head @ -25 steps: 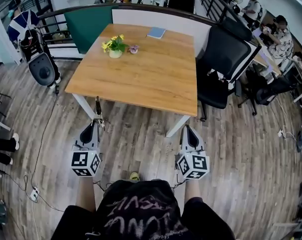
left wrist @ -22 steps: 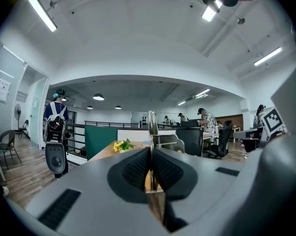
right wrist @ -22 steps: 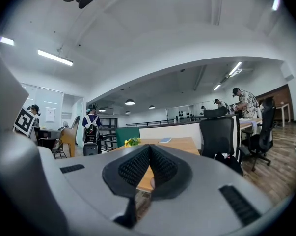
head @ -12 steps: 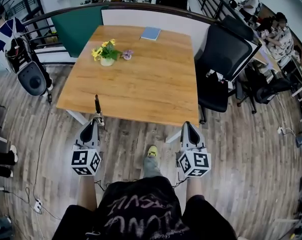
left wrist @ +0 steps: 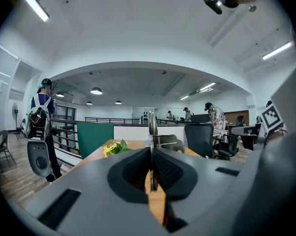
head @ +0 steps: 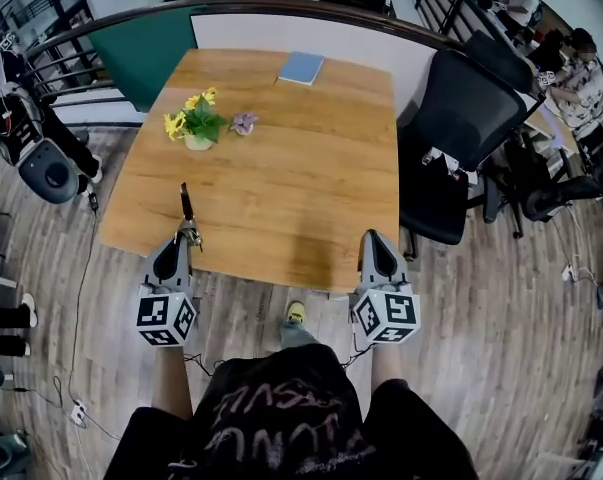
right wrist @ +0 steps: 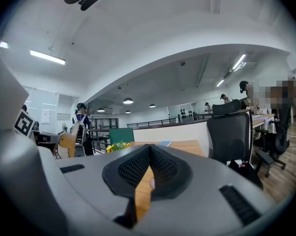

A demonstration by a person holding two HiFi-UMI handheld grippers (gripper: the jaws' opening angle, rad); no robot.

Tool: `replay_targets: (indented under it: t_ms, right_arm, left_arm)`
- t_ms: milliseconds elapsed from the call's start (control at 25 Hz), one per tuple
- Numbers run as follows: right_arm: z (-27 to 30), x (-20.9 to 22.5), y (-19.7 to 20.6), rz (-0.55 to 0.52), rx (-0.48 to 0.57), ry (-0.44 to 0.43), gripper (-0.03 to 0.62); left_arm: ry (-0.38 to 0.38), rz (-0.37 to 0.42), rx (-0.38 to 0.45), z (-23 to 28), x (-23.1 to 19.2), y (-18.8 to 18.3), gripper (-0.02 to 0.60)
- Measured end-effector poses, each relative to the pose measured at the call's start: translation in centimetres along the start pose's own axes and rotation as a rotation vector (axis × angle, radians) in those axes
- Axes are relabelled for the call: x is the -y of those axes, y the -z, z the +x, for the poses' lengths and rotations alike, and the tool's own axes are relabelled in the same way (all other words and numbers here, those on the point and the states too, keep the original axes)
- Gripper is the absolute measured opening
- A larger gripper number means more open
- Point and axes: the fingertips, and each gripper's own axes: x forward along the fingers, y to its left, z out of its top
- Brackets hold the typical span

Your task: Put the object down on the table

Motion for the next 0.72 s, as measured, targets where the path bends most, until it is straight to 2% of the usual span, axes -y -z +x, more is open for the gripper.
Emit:
replay_targets:
  t_ms: [360,720]
  right_arm:
    - [9.5,4.2,-0.7,0.032,-0.038,-0.070,0.005]
    - [12.4,5.5,-1.4,0.052,-0.038,-0.077,0.005]
  left_arm:
    - [-0.045,0.016,-0.030,8.8,0.9,-1.8,0.015]
    - [-0.025,0.050,-0.042,12.6,1.5,-3.2,0.015]
